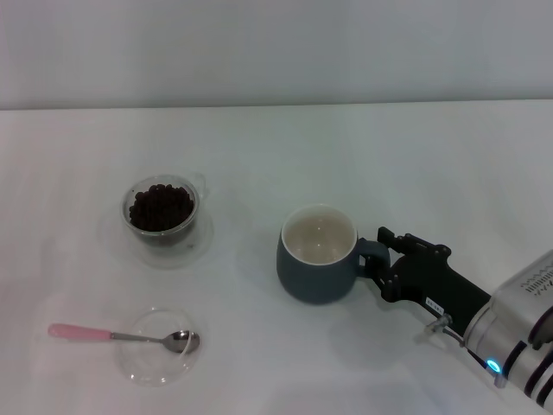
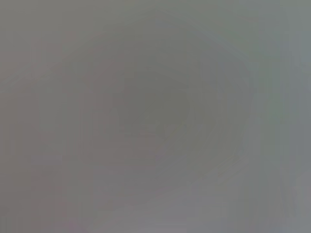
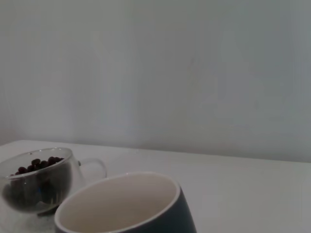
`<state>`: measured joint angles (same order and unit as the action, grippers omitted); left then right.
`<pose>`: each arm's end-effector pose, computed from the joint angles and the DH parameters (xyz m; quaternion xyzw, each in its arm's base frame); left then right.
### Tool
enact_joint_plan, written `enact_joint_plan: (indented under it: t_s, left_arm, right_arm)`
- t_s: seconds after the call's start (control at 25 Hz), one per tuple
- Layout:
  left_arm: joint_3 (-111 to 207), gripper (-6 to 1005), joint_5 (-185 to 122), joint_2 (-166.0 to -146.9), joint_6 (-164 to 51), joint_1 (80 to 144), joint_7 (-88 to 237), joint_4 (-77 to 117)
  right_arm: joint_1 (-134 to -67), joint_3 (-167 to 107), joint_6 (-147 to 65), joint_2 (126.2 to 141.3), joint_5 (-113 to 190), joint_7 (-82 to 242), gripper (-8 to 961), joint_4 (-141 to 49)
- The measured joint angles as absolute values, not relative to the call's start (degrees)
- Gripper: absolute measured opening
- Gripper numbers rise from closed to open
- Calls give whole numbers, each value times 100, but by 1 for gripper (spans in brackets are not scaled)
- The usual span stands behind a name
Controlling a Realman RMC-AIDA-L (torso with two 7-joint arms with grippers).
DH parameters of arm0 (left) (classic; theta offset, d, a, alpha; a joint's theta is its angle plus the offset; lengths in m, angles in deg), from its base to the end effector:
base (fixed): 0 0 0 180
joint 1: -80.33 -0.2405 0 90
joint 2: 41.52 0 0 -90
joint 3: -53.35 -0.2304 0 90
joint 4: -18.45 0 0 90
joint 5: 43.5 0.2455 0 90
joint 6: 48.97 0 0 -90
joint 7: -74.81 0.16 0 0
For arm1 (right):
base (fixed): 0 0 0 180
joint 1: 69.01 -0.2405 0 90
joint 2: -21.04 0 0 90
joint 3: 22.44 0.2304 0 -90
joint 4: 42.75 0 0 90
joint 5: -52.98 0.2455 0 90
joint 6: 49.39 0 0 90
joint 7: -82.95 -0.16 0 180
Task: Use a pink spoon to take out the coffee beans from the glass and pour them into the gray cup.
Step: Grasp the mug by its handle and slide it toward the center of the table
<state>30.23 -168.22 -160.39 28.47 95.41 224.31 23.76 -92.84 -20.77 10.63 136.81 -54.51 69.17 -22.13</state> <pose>-0.4070 0.2785 0.0466 -0.5900 -0.3142 -0.3574 0.6523 0.3139 0.2880 -0.1205 -0.8189 0.2985 0.2641 0.4129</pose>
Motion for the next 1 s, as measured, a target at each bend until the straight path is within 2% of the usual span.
enact_joint_plan:
  t_s: [0.6, 0.84, 1.0]
  left_arm:
    - [2998, 699, -16822, -16044, 2846, 9564, 22305, 2355]
    - [2987, 699, -16822, -16044, 2846, 9562, 22302, 2354]
    - [2987, 699, -16822, -16044, 2846, 9562, 22301, 2354]
  right_arm:
    - [-9086, -2024, 1175, 13679, -5431, 6928, 364, -2259]
    - [-9074, -2025, 1197, 13684, -5417, 6911, 440, -2256]
    - [-9045, -2032, 1203, 13678, -5428, 6890, 605, -2219]
